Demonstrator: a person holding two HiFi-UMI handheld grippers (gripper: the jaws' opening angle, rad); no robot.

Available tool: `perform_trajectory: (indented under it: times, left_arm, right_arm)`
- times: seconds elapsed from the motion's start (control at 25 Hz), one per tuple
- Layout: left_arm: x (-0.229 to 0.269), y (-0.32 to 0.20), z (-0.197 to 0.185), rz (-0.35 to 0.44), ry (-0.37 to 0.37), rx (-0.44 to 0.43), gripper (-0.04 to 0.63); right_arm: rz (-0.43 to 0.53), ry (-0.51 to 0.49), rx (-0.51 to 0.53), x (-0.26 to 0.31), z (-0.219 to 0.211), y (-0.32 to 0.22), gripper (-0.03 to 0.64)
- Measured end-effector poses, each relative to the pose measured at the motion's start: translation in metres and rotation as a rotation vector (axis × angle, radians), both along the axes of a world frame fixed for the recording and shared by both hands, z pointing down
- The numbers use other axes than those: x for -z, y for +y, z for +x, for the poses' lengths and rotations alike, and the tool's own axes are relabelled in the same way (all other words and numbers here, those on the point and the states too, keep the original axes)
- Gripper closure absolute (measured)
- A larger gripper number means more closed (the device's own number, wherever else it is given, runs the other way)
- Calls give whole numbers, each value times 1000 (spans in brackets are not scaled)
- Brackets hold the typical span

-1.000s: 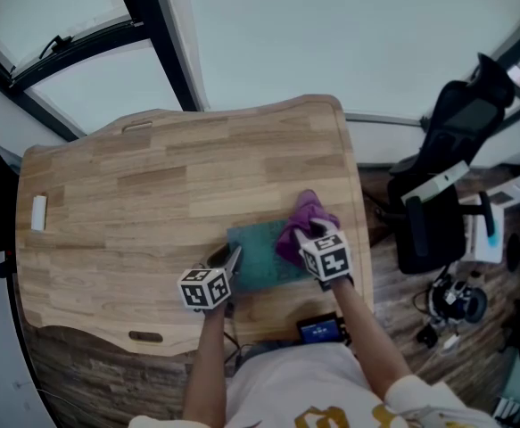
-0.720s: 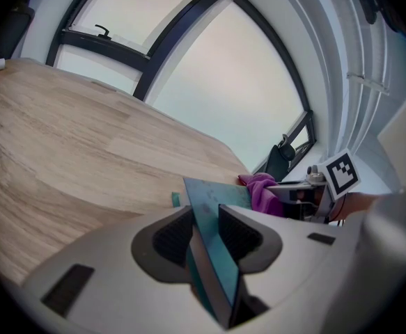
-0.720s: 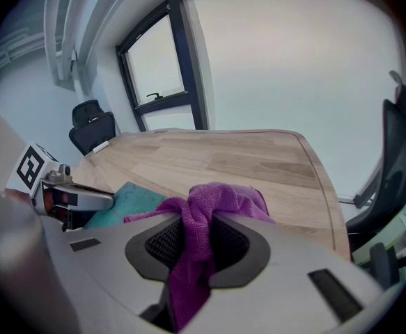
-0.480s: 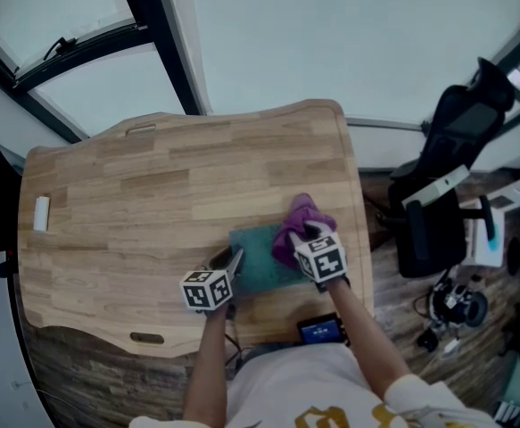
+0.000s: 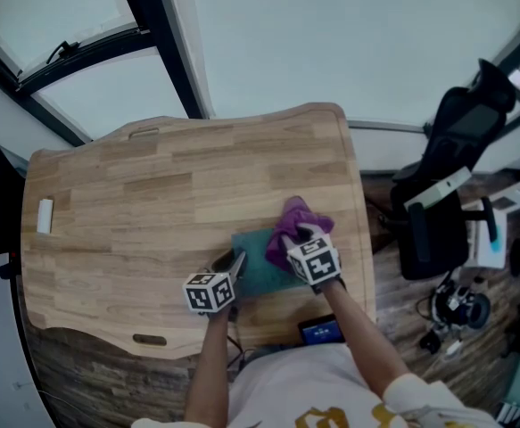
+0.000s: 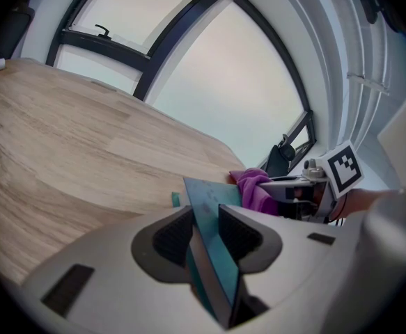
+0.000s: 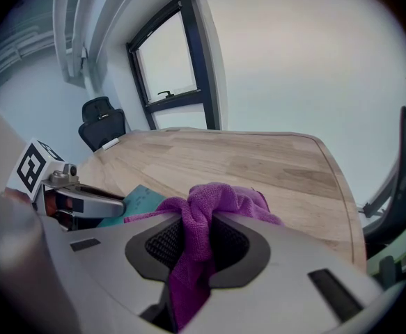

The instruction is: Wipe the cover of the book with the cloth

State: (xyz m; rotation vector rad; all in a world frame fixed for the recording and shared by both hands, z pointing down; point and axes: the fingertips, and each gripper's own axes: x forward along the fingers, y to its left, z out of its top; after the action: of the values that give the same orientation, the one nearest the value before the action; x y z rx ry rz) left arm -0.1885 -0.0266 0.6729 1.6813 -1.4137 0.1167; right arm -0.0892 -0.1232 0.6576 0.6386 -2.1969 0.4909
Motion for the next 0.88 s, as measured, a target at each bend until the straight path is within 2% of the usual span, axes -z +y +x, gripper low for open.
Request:
perform_trajectory:
  times: [0.36, 0.52, 0.88]
  left_arm:
    - [-1, 0, 0, 1, 1, 2, 477]
    - [0, 0, 0, 0, -1, 2, 477]
    - [0, 0, 1, 1, 2, 1, 477]
  right_arm:
    - [21, -2, 44, -4, -16, 6, 541]
    - [-17, -10, 61, 3, -28, 16, 541]
    - [-28, -11, 93, 6, -42, 25, 541]
